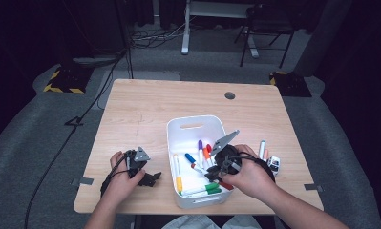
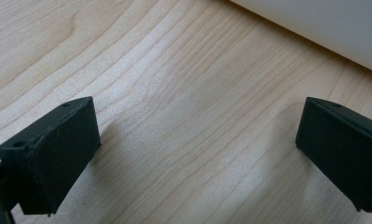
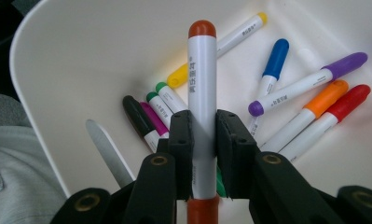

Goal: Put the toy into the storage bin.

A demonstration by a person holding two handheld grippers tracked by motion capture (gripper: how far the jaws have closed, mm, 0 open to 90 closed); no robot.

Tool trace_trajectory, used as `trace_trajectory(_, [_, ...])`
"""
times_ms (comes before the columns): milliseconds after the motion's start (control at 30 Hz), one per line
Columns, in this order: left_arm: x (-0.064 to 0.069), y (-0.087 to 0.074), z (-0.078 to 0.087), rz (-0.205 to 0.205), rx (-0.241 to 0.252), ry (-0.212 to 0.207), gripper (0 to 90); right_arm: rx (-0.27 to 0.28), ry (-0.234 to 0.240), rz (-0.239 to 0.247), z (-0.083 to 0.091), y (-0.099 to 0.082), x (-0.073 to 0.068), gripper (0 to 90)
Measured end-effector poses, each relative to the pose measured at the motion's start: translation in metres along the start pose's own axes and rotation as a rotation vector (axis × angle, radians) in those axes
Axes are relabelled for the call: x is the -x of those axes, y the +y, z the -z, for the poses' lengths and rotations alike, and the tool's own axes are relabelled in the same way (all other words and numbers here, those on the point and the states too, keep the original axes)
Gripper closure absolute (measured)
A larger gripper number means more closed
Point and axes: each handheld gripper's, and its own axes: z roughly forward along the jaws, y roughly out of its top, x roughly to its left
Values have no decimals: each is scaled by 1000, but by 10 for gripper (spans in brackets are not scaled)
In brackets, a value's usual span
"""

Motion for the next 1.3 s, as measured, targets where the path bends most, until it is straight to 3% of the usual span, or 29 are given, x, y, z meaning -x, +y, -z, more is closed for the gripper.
trace_trajectory(400, [0,0,0,0,0,0,0,-84,-9,0,-18,1,3,768])
trace_trajectory(800, [0,0,0,0,0,0,0,-126,10,-20,-32,0,5,766])
trace_trajectory(933, [0,0,0,0,0,0,0,-109,12,-38,-33,-1,7,639])
trace_trajectory(1000, [0,0,0,0,0,0,0,-66,1,-36,-29,-1,8,563])
trace_trajectory(1033, [0,0,0,1,-1,1,0,-66,1,-36,-29,-1,8,563])
trace_trajectory(1200, [0,0,0,0,0,0,0,32,-14,-55,-8,-2,9,520])
trace_trajectory(1300, [0,0,0,0,0,0,0,71,-44,-47,6,-6,11,522])
